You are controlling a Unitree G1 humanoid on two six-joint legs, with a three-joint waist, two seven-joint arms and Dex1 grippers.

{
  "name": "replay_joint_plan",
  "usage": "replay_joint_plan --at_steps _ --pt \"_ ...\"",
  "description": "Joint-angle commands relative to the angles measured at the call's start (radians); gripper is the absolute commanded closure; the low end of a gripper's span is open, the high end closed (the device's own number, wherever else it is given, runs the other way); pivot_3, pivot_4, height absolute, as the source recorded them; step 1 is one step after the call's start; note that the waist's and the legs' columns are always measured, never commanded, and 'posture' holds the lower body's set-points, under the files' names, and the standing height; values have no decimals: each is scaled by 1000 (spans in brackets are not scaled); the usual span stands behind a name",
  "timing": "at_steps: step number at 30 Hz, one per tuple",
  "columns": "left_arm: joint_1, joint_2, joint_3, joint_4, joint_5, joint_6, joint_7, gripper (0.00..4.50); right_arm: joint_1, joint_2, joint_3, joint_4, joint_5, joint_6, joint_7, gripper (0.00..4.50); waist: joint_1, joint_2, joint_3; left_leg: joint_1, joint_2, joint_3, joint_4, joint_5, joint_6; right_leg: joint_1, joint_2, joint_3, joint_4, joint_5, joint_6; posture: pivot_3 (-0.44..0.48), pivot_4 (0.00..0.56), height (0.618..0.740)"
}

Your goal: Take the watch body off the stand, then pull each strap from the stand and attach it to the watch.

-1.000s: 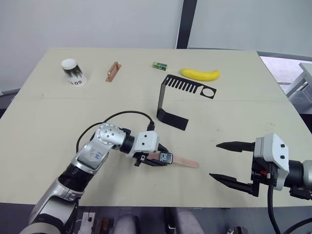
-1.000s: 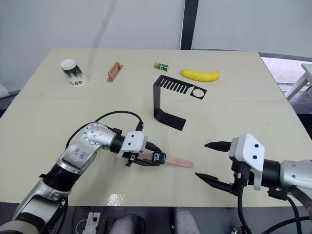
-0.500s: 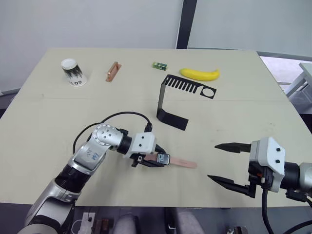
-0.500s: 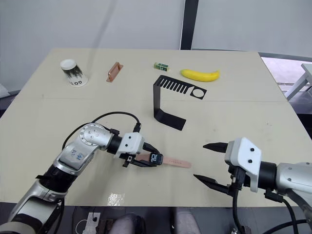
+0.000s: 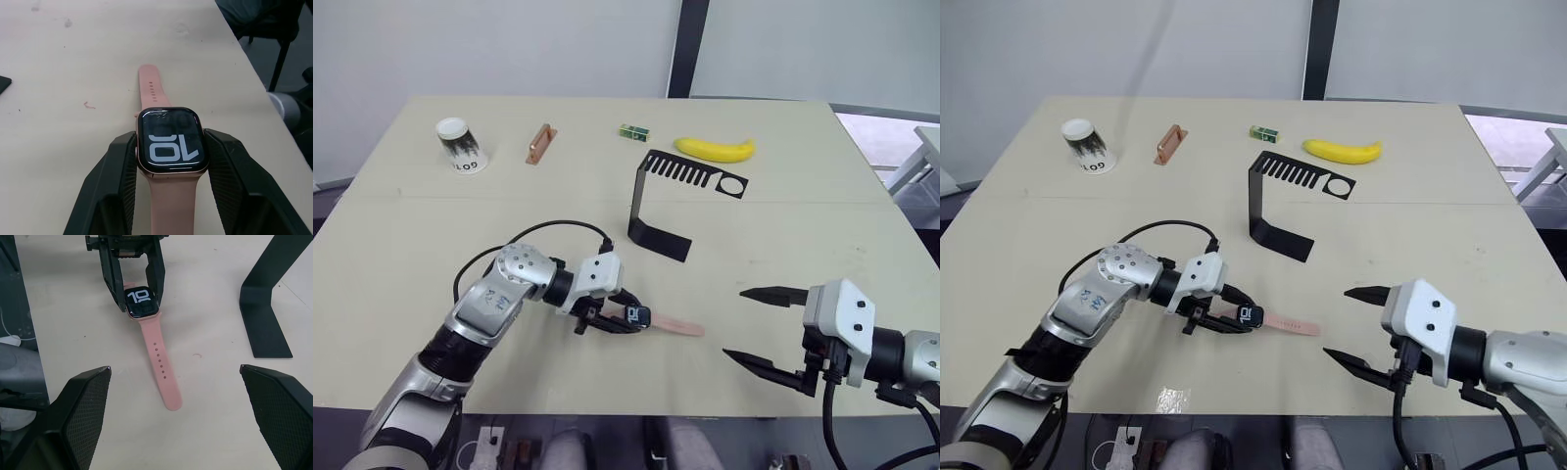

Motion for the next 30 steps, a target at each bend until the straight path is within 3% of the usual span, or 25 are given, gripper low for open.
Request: replay_joint_plan --at_steps 1,8,14,24,30 --pt "-34 -10 32 -24 -44 85 18 2902 -19 -7 -1 -43 -4 -12 -26 26 0 0 0 0 0 0 0 0 0 0 0 0 0 0 0 0 150 740" --pt "-58 -8 22 -19 -59 124 24 2902 -23 -10 16 -67 -25 -1 -48 26 0 0 0 0 0 0 0 0 0 0 0 0 0 0 0 0 150 740" --pt "-123 -28 28 -11 -148 397 52 2902 -45 -14 54 -104 -53 34 -107 26 0 0 0 0 0 0 0 0 0 0 0 0 0 0 0 0 150 740" --pt "-245 -147 75 151 -247 768 196 2902 -232 -20 297 -151 -45 231 -374 26 -2 0 0 0 0 0 1 0 0 0 0 0 1 0 0 0 150 740" --pt "-277 -199 106 223 -283 850 247 2902 -369 21 422 -151 -29 397 -504 26 0 0 0 0 0 0 1 0 0 -1 0 0 1 0 -1 0 150 740"
